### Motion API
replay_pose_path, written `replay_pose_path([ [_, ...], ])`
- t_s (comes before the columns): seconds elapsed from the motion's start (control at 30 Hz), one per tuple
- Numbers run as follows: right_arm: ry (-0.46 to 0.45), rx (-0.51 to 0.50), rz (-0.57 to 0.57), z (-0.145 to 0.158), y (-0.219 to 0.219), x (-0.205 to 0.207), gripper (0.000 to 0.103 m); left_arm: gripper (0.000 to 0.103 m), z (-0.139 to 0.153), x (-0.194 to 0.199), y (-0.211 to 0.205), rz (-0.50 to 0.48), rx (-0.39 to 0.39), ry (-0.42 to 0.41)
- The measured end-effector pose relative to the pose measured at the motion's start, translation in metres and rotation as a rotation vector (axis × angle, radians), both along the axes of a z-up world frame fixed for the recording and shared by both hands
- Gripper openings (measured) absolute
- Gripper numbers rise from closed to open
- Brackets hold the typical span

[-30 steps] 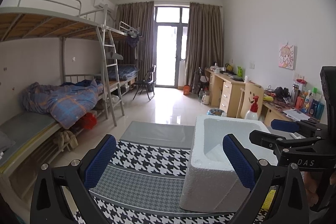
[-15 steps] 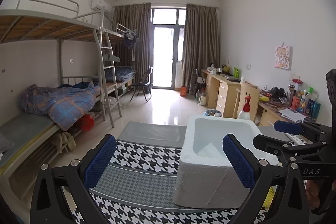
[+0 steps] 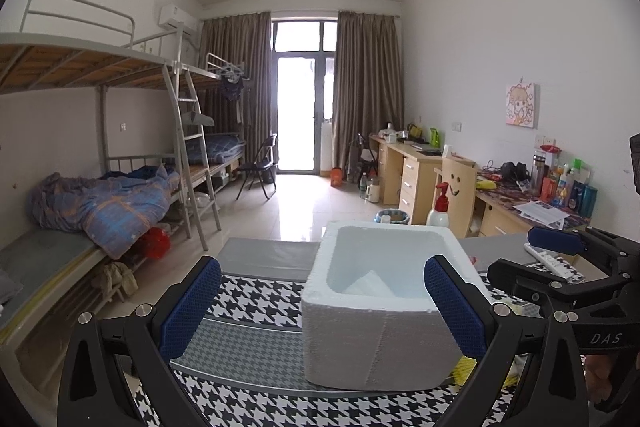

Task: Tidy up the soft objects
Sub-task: 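Move both tools back over the table toward the grey sock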

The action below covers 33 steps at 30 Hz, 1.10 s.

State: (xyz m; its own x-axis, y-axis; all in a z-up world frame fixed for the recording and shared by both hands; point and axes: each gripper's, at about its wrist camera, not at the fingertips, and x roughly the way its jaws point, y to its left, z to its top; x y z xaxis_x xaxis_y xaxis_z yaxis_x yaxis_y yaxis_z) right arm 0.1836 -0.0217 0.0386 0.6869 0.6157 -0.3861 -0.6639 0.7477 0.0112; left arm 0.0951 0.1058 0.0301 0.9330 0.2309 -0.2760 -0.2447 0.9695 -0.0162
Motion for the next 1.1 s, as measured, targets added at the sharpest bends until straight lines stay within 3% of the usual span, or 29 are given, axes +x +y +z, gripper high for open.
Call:
replay_pose_path([
  [1.1,-0.032,0.062,-0.174,-0.004,-0.09,-0.02,0.089,0.102,0.002,0.006,-0.074,-0.216,0.024,0.019],
])
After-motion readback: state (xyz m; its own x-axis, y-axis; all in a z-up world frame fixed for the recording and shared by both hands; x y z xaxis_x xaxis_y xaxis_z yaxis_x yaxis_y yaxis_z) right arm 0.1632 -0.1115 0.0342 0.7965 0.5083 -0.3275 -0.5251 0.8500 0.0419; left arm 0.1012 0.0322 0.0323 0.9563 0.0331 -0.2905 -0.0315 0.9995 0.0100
